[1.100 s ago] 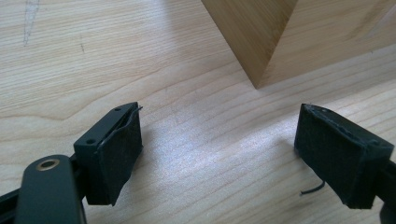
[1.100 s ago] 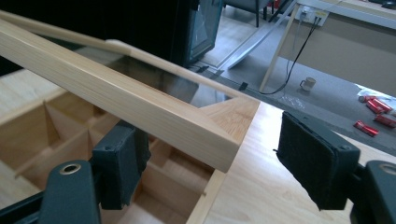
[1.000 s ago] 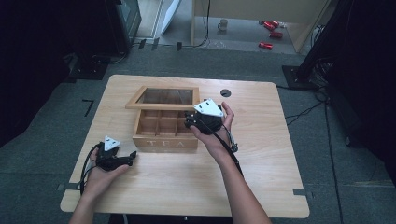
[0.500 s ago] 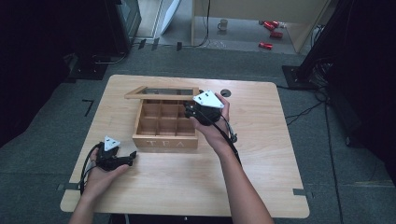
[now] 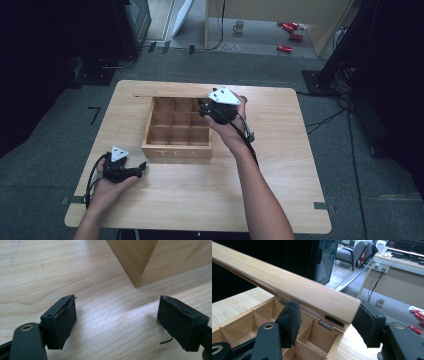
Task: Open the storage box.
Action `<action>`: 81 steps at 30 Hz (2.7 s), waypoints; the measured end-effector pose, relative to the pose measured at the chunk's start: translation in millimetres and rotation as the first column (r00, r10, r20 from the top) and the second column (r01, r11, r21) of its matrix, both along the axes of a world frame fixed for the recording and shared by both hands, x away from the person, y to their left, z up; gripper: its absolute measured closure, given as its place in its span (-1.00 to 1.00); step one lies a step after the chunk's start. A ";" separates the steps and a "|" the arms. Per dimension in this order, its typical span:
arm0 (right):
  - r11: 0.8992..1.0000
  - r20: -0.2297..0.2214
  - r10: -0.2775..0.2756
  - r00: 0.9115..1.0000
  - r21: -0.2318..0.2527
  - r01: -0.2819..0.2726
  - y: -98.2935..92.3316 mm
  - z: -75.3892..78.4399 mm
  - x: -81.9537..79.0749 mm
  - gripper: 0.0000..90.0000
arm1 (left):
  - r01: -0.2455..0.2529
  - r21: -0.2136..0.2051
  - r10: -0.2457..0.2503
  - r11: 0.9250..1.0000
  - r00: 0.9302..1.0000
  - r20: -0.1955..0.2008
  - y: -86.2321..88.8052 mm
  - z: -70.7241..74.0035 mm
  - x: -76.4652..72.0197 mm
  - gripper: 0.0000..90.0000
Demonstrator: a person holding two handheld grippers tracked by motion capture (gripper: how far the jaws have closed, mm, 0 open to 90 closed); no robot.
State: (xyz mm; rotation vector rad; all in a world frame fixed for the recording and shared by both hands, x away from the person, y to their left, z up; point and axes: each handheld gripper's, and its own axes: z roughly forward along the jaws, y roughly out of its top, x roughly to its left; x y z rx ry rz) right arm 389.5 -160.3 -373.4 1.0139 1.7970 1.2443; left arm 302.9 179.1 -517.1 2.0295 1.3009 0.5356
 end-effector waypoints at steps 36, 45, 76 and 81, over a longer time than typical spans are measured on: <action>0.992 -0.040 -0.030 0.999 0.122 0.035 -18.2 30.3 64.6 0.45 | 0.002 0.014 -0.002 1.000 1.000 0.003 -1.3 0.2 -0.1 -0.56; 0.990 -0.048 -0.043 0.998 0.130 0.049 -18.3 36.2 89.4 0.47 | 0.021 0.021 -0.021 1.000 1.000 -0.008 -2.6 -0.1 -0.2 -0.71; 0.971 -0.142 -0.092 0.986 0.205 0.120 -18.8 37.7 156.1 0.48 | 0.031 0.019 -0.031 0.999 1.000 -0.005 -3.1 -0.3 0.1 -0.70; 0.966 -0.156 -0.111 0.982 0.214 0.143 -17.1 35.9 164.1 0.48 | 0.033 0.022 -0.033 0.999 0.999 -0.004 -3.0 -0.2 0.1 -0.70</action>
